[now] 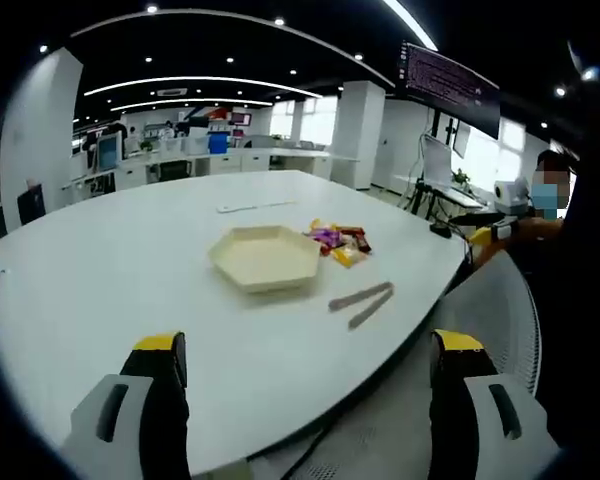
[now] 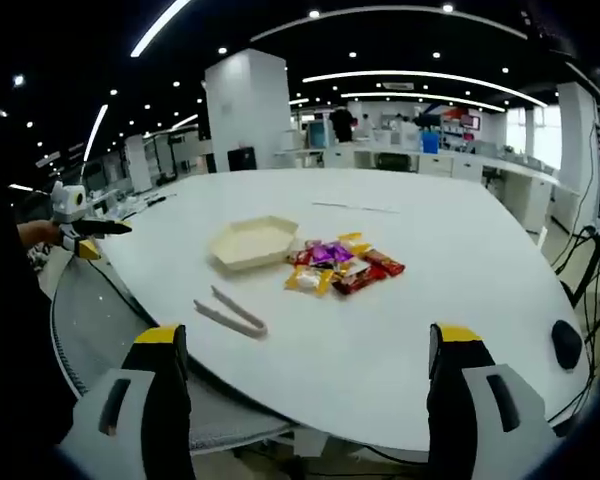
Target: Place the target food into the container with the food tongs after gripping and lifting it, then release it inside without dropping or visibly crushing the food.
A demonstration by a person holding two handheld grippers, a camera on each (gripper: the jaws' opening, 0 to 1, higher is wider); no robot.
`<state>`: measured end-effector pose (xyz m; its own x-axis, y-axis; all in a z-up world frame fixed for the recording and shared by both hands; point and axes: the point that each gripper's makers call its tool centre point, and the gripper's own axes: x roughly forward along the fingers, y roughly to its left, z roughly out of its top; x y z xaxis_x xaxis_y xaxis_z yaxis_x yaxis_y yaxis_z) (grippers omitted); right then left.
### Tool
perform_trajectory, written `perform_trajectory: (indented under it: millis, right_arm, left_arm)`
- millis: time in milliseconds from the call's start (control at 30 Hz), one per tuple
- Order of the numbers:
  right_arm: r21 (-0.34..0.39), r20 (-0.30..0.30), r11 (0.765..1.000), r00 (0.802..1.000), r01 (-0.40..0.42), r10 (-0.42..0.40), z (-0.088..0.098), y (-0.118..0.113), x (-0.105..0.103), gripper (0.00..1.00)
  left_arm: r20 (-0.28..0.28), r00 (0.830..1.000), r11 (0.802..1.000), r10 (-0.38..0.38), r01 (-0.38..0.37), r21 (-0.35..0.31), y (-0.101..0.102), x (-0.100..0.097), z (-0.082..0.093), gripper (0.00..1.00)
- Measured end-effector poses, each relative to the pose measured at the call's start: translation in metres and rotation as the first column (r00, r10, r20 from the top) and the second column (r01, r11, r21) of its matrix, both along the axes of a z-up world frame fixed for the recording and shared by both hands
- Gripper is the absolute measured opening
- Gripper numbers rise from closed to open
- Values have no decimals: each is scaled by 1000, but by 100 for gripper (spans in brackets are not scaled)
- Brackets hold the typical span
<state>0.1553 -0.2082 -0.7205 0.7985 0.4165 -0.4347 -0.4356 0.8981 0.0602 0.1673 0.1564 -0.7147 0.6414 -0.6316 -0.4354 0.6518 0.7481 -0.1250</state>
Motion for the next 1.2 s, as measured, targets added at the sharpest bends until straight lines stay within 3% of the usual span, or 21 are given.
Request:
perform_trajectory:
  millis: [300,500,833,1000,1200]
  right_arm:
    - [5,-7,1000,1000,-25,25,0,5,0,100]
    - [16,7,1000,1000,-23,23,3,8,3,100]
    - [-6,1,999,999,-34,34,3,8,-3,96]
    - [-6,14,1000,1000,-20,20,4,1,-2,95]
    - [-28,-7,999,1000,-25,25,0,-1,-5,95]
  left_arm:
    - [-43,999,999,-17,19,35,2,-4,-11,99]
    - [-31,1000,1000,1,-1,-11,4,1,-3,99]
    - [-23,1000,1000,-21,21,-14,0,3,-4,99]
    - [-60,998,999,-29,28,-24,0,2,-11,99]
    - [-22,999,999,-40,39,-36,-4,5,-4,99]
